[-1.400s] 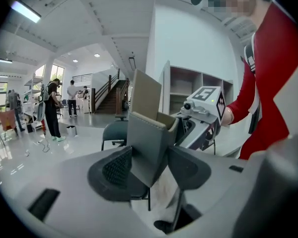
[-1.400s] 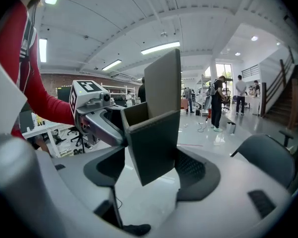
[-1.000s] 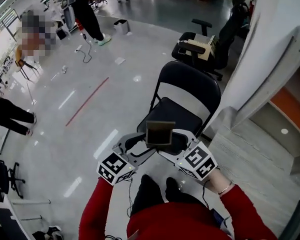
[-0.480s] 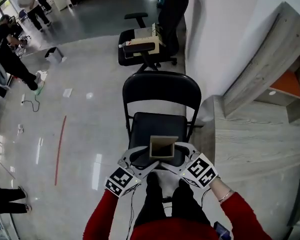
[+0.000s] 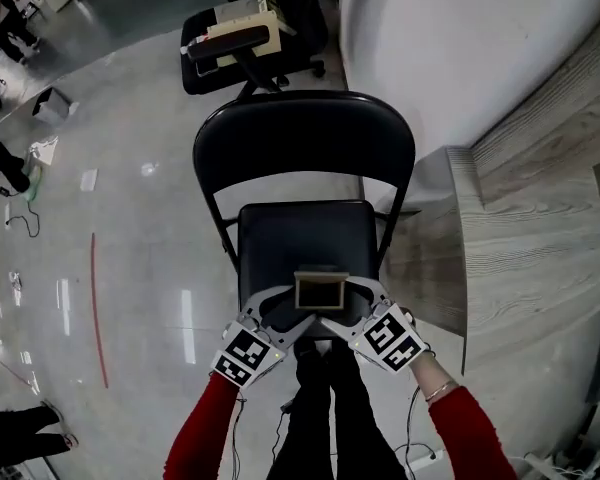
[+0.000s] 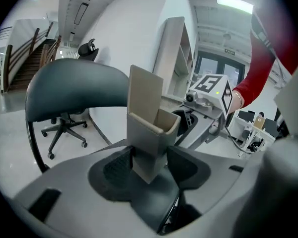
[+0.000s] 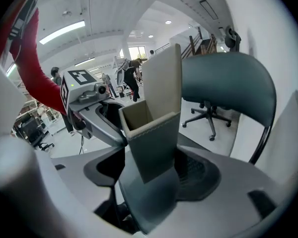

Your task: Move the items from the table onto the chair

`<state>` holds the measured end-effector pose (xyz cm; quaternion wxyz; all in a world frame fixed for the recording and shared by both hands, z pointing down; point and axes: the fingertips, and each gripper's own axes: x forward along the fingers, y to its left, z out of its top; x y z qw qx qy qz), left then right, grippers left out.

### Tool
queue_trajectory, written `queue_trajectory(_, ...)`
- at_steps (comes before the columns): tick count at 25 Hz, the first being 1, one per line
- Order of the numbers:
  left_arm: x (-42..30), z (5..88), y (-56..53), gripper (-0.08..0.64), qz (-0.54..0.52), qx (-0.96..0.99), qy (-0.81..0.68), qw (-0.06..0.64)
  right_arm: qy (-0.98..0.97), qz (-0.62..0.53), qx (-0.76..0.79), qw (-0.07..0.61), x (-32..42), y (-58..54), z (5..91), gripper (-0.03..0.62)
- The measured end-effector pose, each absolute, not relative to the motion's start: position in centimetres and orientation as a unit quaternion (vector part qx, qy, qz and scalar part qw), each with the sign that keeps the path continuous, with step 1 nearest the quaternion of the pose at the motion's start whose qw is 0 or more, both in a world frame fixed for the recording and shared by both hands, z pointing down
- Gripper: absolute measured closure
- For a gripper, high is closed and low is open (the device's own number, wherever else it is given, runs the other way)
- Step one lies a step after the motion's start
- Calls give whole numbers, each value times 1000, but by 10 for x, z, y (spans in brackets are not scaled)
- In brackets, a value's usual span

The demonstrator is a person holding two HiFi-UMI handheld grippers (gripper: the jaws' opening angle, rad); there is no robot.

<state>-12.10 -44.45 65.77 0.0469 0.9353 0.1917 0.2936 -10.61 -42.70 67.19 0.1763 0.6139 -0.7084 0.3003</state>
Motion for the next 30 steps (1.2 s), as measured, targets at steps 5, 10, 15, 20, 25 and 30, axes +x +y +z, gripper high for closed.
queue_trajectory(5, -113, 717, -458, 336, 309, 931, 187, 62, -705, 313, 612, 176, -98, -441, 731, 264)
queue_trajectory(10, -98, 755, -473, 349, 319, 930, 171, 62, -695, 313, 623, 178, -81, -455, 769, 264)
queue_trajectory(15, -88, 790, -478, 359, 329, 927, 155, 95, -693, 324, 618, 183, -69, -458, 800, 265)
queue_trajectory(20, -100, 817, -461, 359, 364, 913, 159, 93, -692, 347, 601, 202, -81, -443, 829, 265)
queue_trajectory(25, -98, 821, -456, 359, 367, 915, 157, 64, -682, 353, 609, 196, -79, -439, 839, 267)
queue_trajectory(30, -101, 823, -457, 359, 382, 906, 159, 91, -682, 360, 610, 181, -79, -437, 840, 267)
